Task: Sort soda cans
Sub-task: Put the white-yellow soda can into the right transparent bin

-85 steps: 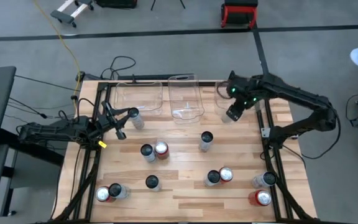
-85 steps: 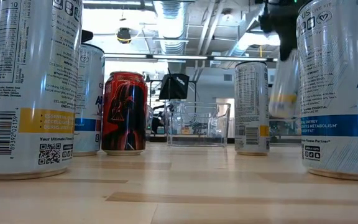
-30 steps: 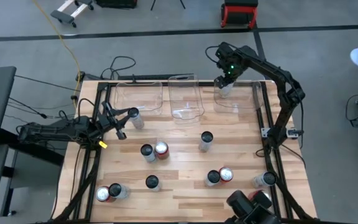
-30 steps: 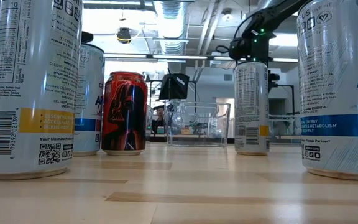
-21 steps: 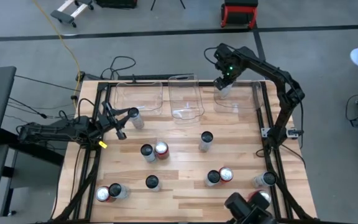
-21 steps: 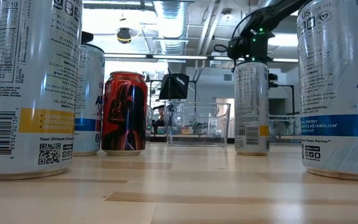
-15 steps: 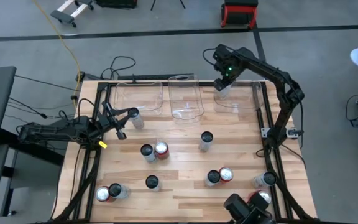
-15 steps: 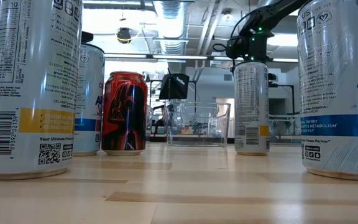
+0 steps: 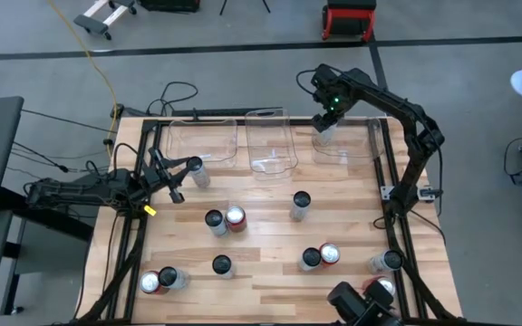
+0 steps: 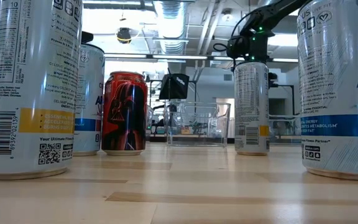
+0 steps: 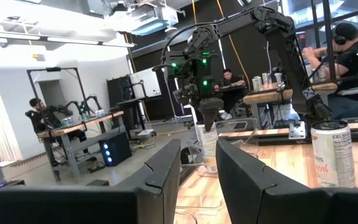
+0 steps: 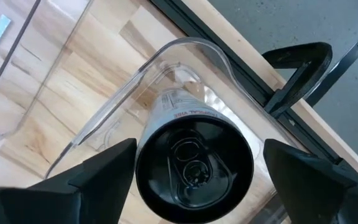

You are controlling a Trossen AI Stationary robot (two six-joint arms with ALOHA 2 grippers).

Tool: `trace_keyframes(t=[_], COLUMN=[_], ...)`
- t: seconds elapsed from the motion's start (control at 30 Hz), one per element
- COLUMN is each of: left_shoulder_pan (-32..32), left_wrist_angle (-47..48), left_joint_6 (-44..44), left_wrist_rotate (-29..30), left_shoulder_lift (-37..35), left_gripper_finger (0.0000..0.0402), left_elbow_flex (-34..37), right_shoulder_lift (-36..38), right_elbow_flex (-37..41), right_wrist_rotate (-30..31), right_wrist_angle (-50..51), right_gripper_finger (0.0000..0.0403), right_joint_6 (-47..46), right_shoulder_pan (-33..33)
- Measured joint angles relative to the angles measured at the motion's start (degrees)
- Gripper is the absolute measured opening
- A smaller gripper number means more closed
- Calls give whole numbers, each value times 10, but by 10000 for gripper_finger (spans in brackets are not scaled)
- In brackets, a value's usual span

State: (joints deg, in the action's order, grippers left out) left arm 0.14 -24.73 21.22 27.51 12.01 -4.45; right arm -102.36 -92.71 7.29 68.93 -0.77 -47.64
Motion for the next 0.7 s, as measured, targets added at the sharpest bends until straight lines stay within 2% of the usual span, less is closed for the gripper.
trace_keyframes(t=[0.33, 0.7], left_shoulder_pan=[0, 0], left_wrist_angle=[0, 0], left_joint_6=[0, -9], left_wrist_rotate=[0, 0], left_shoulder_lift=[0, 0], left_gripper_finger=[99, 99], left_elbow_flex=[0, 0], right_shoulder_lift=[25, 139], right_elbow_flex=[0, 0], right_wrist_rotate=[2, 2], right_wrist_angle=[-17, -18], right_gripper_finger=[372, 372], right_joint_6=[-7, -12], right_shoulder_pan=[0, 2])
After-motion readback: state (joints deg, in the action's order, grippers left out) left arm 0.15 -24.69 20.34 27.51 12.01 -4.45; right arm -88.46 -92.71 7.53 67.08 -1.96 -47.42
